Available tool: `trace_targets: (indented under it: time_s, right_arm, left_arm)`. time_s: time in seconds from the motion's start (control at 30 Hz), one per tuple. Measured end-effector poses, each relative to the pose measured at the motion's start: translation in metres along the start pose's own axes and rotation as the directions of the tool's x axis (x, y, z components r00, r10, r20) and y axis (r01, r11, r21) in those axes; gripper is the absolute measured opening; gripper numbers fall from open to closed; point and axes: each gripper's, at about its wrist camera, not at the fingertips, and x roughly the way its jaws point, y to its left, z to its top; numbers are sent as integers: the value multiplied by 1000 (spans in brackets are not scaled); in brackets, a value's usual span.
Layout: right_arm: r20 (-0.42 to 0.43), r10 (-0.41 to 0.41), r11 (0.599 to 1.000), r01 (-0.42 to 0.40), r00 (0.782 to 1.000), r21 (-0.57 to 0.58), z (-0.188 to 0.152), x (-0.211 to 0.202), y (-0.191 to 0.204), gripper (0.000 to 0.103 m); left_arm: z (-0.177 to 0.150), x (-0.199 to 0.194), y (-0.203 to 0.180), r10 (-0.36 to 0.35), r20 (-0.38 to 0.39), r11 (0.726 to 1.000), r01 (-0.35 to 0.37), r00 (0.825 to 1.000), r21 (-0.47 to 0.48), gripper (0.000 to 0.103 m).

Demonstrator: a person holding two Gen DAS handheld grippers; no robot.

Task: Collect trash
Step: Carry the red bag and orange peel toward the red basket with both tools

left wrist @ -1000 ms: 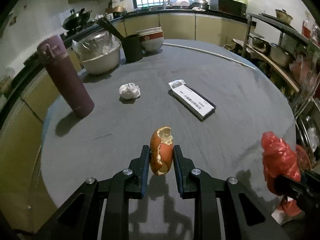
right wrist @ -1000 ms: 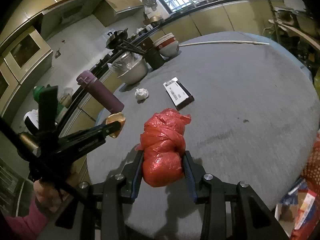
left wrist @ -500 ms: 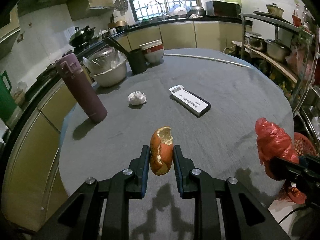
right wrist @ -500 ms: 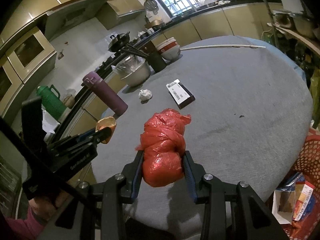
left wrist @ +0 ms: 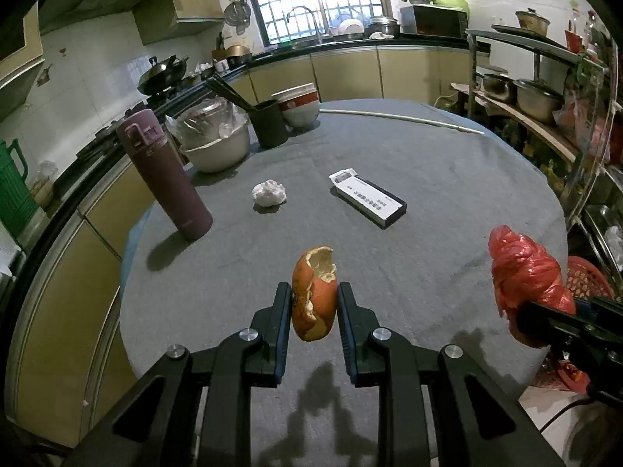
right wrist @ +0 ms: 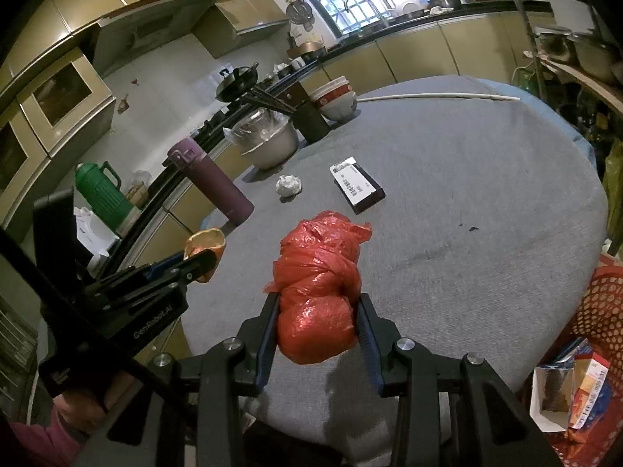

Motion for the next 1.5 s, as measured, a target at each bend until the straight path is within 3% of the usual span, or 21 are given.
trace_targets:
  time_s: [1.5]
  right_arm:
    - [19,32,997,-33,999,65,-7,-15,-21,41]
  left_arm:
    - [1,-5,-30,7,-2,997,-7,1000,80,25]
